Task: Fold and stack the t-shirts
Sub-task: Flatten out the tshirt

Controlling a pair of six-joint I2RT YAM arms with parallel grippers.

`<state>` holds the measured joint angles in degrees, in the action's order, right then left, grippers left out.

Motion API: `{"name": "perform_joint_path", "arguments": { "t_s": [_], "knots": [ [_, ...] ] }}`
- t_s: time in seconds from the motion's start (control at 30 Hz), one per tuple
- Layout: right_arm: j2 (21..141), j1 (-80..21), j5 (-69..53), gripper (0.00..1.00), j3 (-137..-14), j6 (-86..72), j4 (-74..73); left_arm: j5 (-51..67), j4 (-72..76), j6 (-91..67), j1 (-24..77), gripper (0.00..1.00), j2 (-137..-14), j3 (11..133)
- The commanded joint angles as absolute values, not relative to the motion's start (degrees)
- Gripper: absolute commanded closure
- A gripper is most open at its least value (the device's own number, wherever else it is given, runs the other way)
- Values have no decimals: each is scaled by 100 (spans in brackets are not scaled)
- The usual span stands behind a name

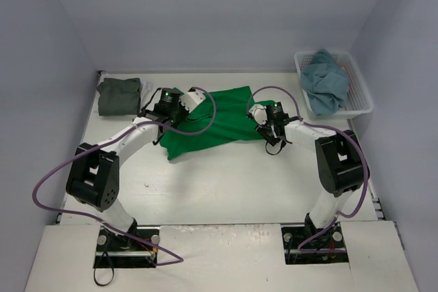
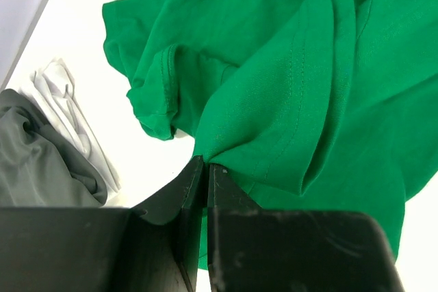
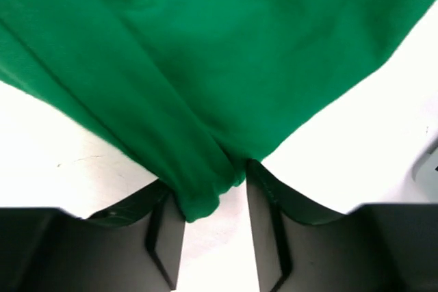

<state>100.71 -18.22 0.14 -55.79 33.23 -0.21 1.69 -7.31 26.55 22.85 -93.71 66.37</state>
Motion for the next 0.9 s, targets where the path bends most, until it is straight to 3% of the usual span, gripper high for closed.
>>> {"name": "perform_joint_path", "arguments": {
  "t_s": [0.0, 0.2, 0.23, 0.33, 0.57, 0.87],
  "knots": [
    [10213, -1775, 237, 63, -5660, 3270, -246, 106, -404, 2610, 2224, 100, -9026, 6680],
    [10292, -1784, 536, 65, -5713, 3234, -158, 105, -369, 2602, 2092, 100, -9018, 6671],
    [10327, -1784, 649, 78, -5730, 3252, -158, 114, -378, 2593, 2040, 100, -9009, 6662],
    [10362, -1784, 913, 99, -5748, 3269, -114, 176, -387, 2558, 1943, 100, -8983, 6601],
    [9959, -1784, 870, 100, -5897, 3340, -132, 158, -378, 2540, 1916, 100, -8640, 6486],
    [8562, -1749, 747, 100, -6468, 3568, 167, 158, -685, 2338, 1819, 100, -7884, 6671]
  ]
}}
